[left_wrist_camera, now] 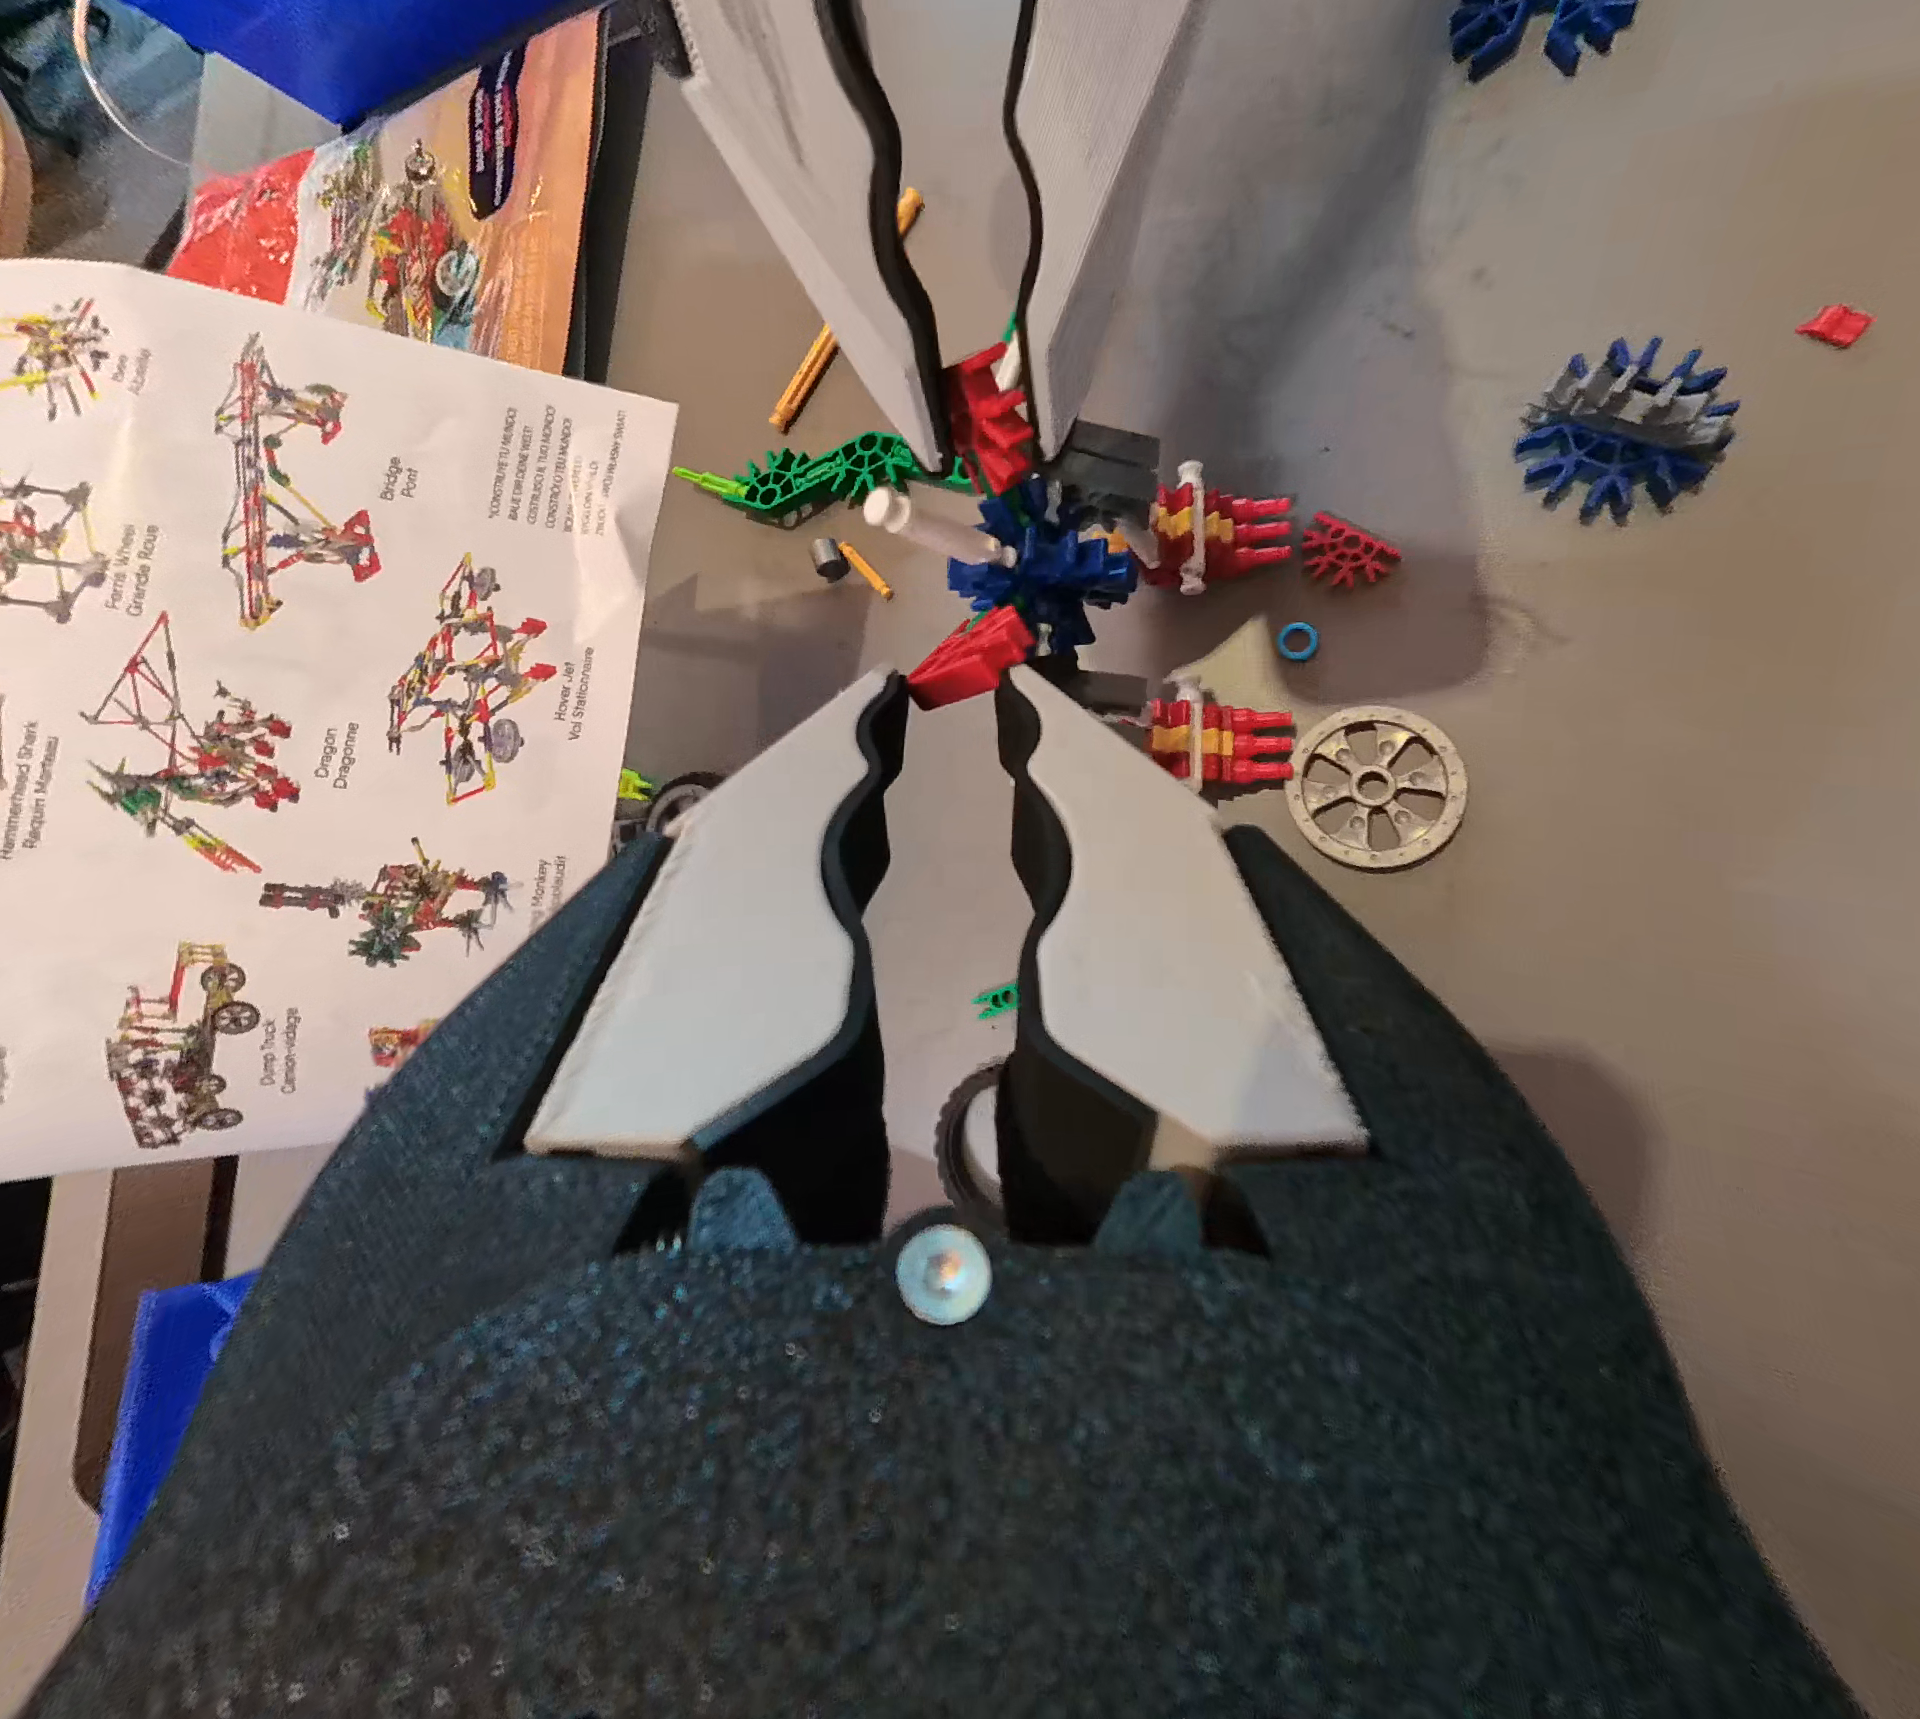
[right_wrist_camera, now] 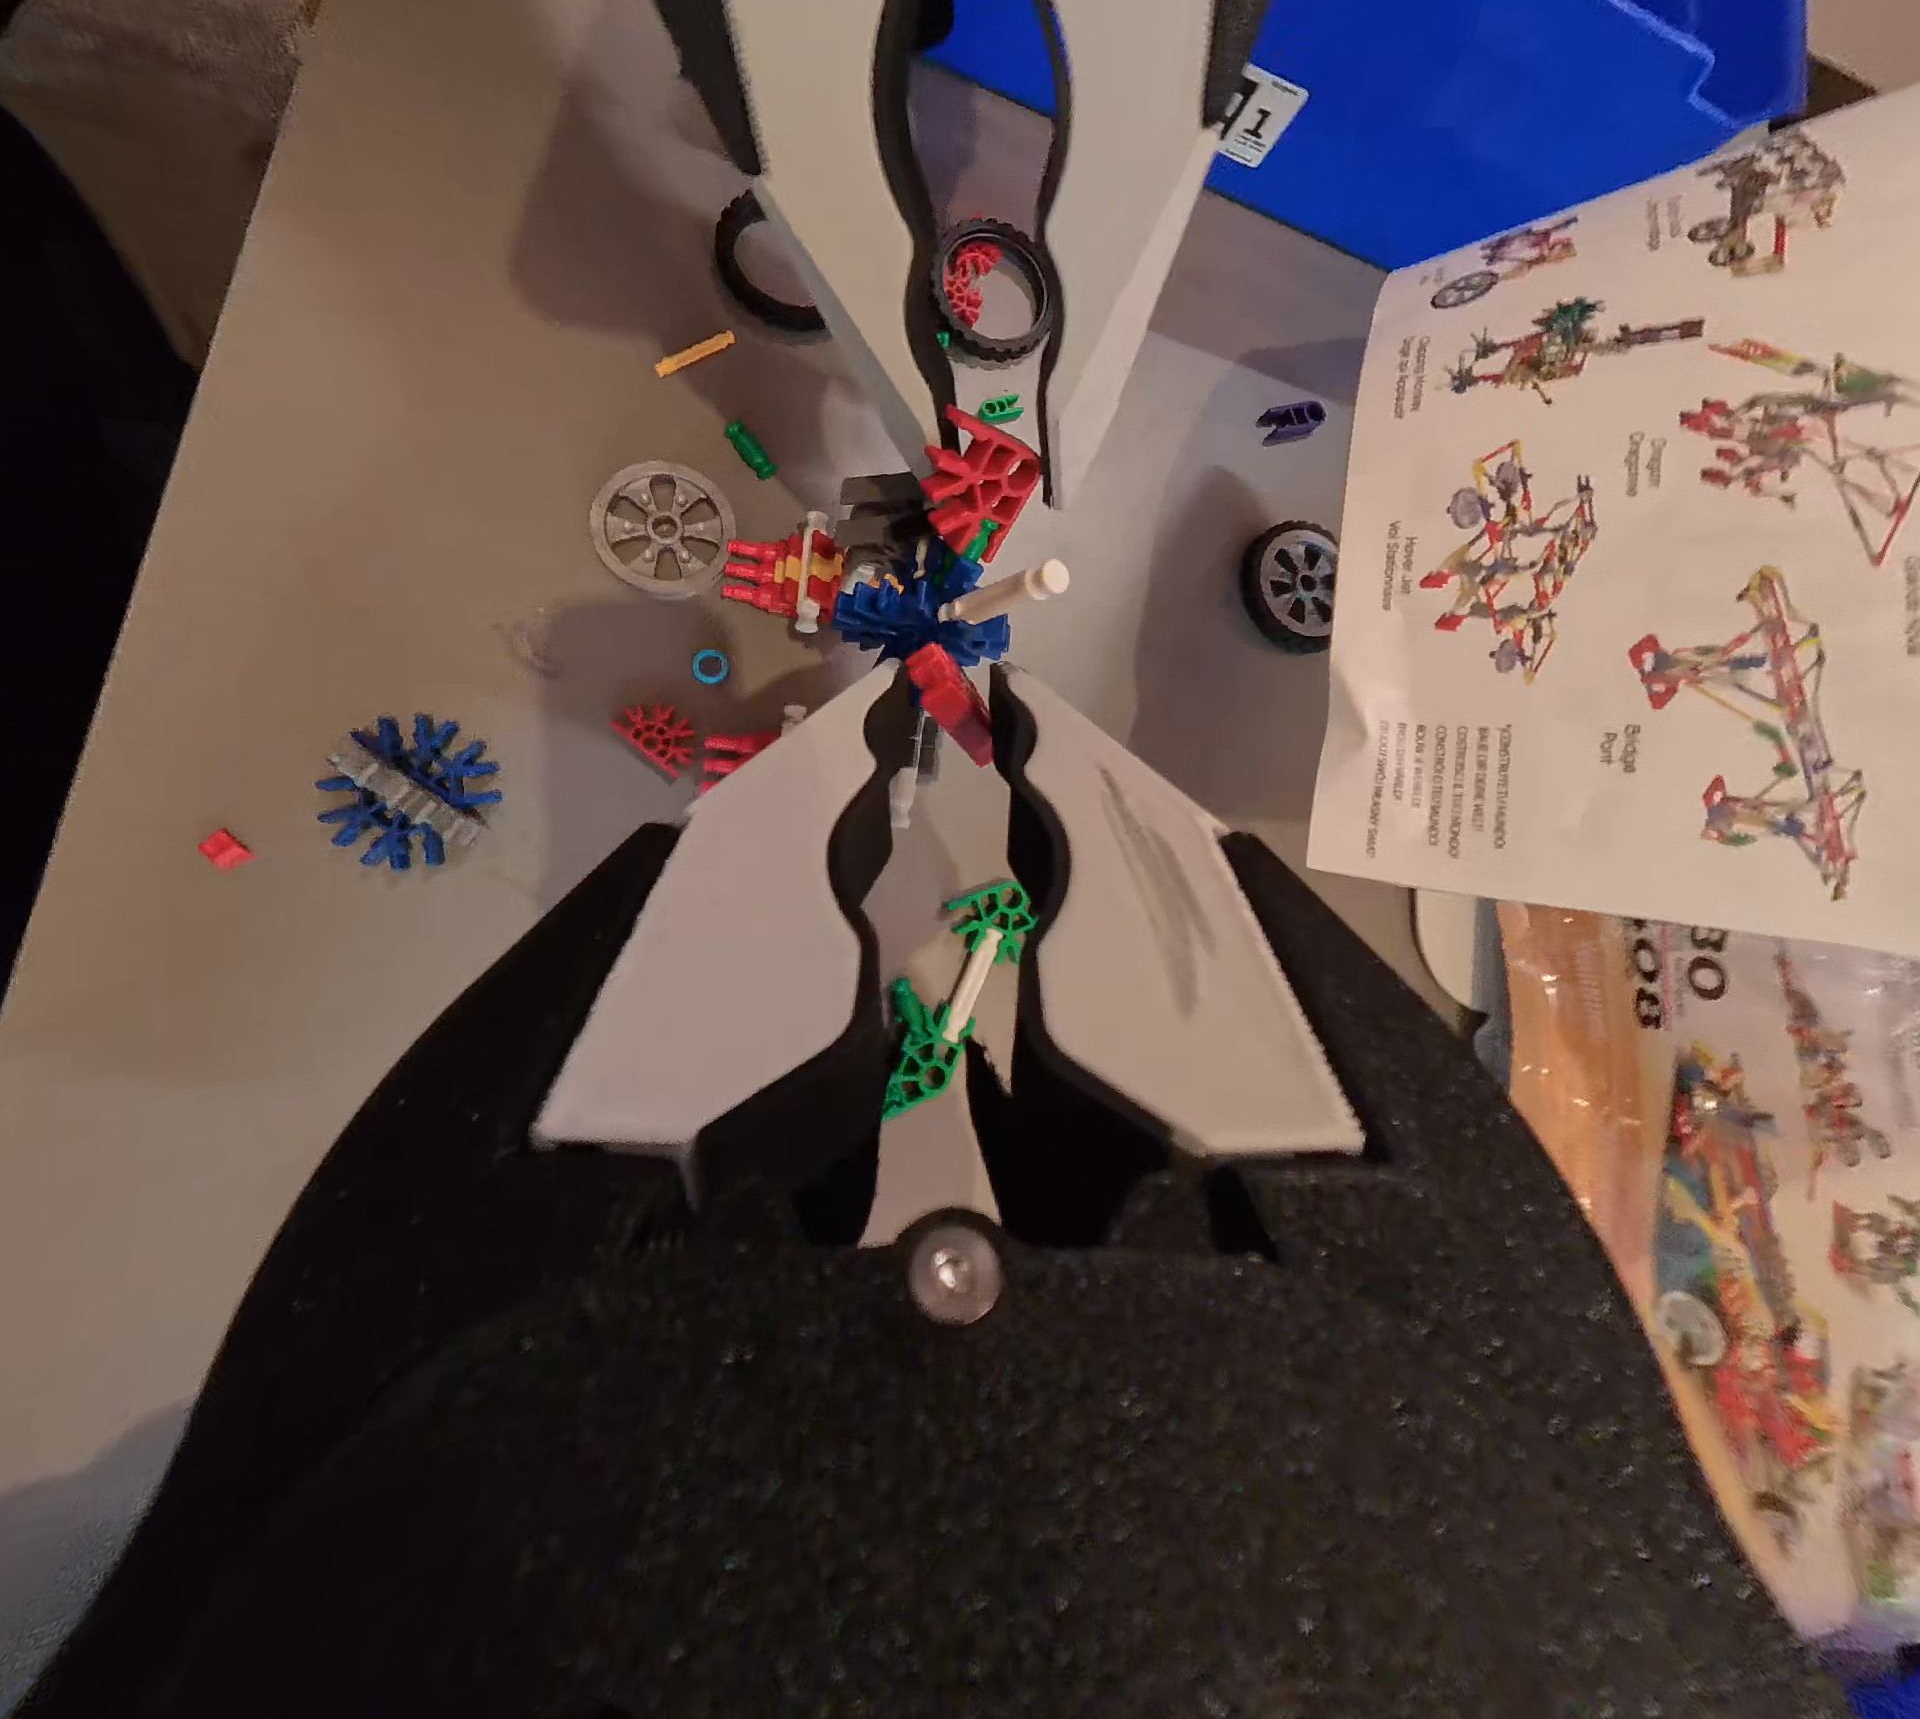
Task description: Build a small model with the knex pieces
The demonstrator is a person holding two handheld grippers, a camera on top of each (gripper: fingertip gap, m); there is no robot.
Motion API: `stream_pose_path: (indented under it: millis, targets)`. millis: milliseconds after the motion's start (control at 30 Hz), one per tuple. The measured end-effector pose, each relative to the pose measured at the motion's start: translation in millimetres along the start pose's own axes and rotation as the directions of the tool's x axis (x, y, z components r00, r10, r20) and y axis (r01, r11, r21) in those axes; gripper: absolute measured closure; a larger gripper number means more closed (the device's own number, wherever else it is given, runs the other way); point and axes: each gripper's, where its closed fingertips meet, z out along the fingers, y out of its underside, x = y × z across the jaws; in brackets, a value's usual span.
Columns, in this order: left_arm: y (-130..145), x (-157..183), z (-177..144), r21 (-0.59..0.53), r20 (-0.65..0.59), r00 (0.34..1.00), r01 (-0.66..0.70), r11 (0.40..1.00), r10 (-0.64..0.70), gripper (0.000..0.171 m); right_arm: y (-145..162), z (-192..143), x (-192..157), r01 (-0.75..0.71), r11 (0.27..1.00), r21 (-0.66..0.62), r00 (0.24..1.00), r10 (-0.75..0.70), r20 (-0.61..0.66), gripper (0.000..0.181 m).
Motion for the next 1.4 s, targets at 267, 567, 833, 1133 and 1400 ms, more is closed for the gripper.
stream_pose_path:
  millis: [267,567,833,1133,1400]
  targets:
    - [0,2,0,-0.043,0.054,0.994,0.096,0.994,-0.094,0.156,-1,1,3,-0.321,0.946,0.037,0.947,0.319,0.044,0.168]
    - [-8,9,-7,-0.022,0.054,0.997,-0.063,0.998,0.064,0.133,-4,-1,-6,-0.316,0.948,0.046,0.948,0.314,0.044,0.174]
    - [-8,7,-6,-0.042,-0.029,0.972,-0.236,0.971,0.235,0.142,-5,-3,-11,-0.096,0.995,0.041,0.994,0.093,0.062,0.175]
    - [-7,4,-2,-0.105,-0.100,0.988,-0.128,0.986,0.117,0.157,-3,-3,-9,-0.073,0.997,-0.001,0.995,0.073,0.075,0.175]
    - [-9,5,0,-0.194,-0.204,0.930,0.268,0.944,-0.306,0.159,-1,-3,-9,-0.114,0.993,-0.010,0.992,0.115,0.055,0.175]
